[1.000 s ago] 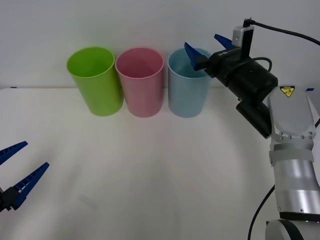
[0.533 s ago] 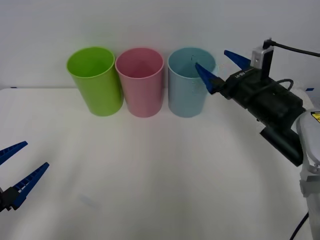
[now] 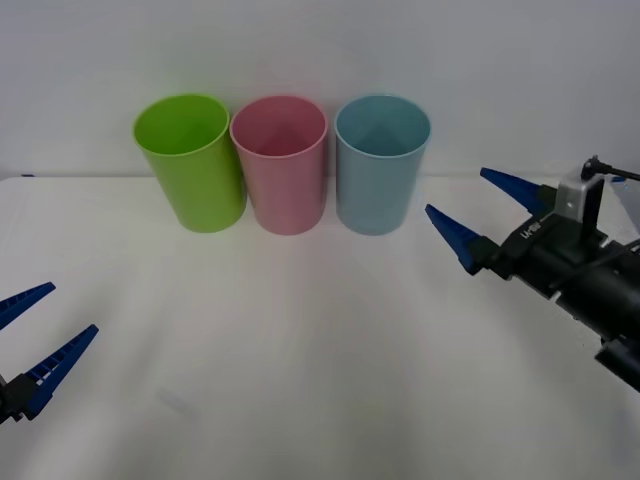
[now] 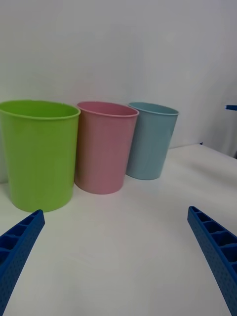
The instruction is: Grasp the object on the table and drop it into the matching bin: aluminum can to the light blue bin, PET bottle to the pink bin.
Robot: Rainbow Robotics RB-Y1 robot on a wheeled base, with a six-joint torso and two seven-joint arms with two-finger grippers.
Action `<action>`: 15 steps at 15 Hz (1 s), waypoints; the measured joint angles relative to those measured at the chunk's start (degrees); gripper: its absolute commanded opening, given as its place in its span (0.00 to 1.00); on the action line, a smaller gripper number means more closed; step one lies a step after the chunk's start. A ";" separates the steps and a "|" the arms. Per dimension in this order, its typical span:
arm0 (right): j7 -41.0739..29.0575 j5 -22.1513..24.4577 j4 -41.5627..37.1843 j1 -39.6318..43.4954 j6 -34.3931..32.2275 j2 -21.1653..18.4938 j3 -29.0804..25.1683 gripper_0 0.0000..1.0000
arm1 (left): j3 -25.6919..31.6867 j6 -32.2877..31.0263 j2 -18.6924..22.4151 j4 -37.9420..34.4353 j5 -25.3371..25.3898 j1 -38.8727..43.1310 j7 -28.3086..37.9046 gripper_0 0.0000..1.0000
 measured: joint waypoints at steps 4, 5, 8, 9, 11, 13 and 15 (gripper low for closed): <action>9.23 -5.00 -1.24 6.96 -2.30 -2.49 -2.08 1.00 | 0.00 0.00 0.00 0.00 0.00 0.00 0.00 1.00; 10.82 -5.62 -1.26 8.31 -4.03 -2.51 -3.08 1.00 | 0.00 0.00 0.00 0.00 0.00 0.00 0.00 1.00; 13.68 -7.25 -1.26 12.32 -9.07 -2.47 -6.15 1.00 | 0.00 0.00 0.00 0.00 0.00 0.00 0.00 1.00; 13.94 -7.71 -1.27 13.52 -10.98 -2.43 -7.21 1.00 | 0.00 0.00 0.00 0.00 0.00 0.00 0.00 1.00; 14.23 -8.29 -1.27 15.95 -14.57 -2.08 -9.49 1.00 | 0.00 0.00 0.00 0.00 0.00 0.00 0.00 1.00; 14.60 -8.48 -1.27 18.00 -18.08 -1.14 -12.19 1.00 | 0.00 0.00 0.00 0.00 0.00 0.00 0.00 1.00; 15.08 -8.58 -1.26 19.98 -20.37 -0.35 -14.26 1.00 | 0.00 0.00 0.00 0.00 0.00 0.00 0.00 1.00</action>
